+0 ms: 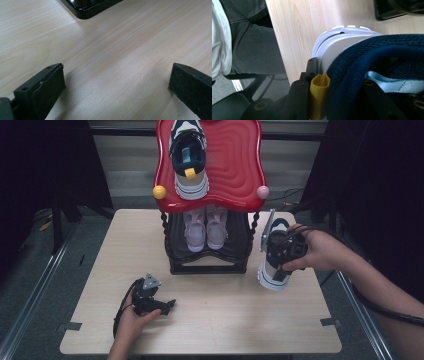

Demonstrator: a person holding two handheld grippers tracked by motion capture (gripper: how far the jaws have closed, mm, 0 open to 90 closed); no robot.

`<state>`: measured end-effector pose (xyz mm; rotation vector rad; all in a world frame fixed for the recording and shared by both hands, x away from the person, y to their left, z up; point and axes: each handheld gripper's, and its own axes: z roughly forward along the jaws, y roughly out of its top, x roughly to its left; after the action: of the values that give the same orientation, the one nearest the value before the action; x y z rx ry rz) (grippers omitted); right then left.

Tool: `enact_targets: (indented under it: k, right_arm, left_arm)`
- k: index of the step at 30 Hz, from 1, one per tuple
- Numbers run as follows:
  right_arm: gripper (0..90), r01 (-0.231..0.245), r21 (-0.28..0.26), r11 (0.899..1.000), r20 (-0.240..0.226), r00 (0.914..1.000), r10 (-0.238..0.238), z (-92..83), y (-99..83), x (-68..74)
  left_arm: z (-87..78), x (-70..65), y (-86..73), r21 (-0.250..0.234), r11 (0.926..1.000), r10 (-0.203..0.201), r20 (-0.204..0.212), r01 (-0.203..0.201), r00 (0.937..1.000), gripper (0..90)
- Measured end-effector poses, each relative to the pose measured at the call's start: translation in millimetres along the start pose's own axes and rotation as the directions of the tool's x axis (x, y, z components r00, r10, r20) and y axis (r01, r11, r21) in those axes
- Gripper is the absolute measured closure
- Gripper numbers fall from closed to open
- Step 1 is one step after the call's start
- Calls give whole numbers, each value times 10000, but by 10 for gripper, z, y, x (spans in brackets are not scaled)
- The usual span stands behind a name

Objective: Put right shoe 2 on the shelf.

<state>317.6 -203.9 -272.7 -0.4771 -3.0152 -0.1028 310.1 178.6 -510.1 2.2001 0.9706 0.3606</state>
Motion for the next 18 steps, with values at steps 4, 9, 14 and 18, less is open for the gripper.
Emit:
enact_targets:
  k: [4,9,14,18]
  right_arm:
    - [719,335,46,9994,309,9990,-336,-331,8,55]
    - [719,455,340,9984,844,9953,-482,-719,44,87]
    - [719,487,343,9982,1400,9887,-531,-1034,83,102]
    - [719,415,197,9989,2064,9774,-447,-1420,120,140]
  left_arm:
    - [-4,5,0,61,9999,88,6,-88,10000,0]
    - [0,4,-1,13,10000,73,-16,-73,10000,0]
    - [-1,5,-1,8,10000,93,-38,-93,9999,0]
    - [0,4,-1,7,10000,87,-38,-87,10000,0]
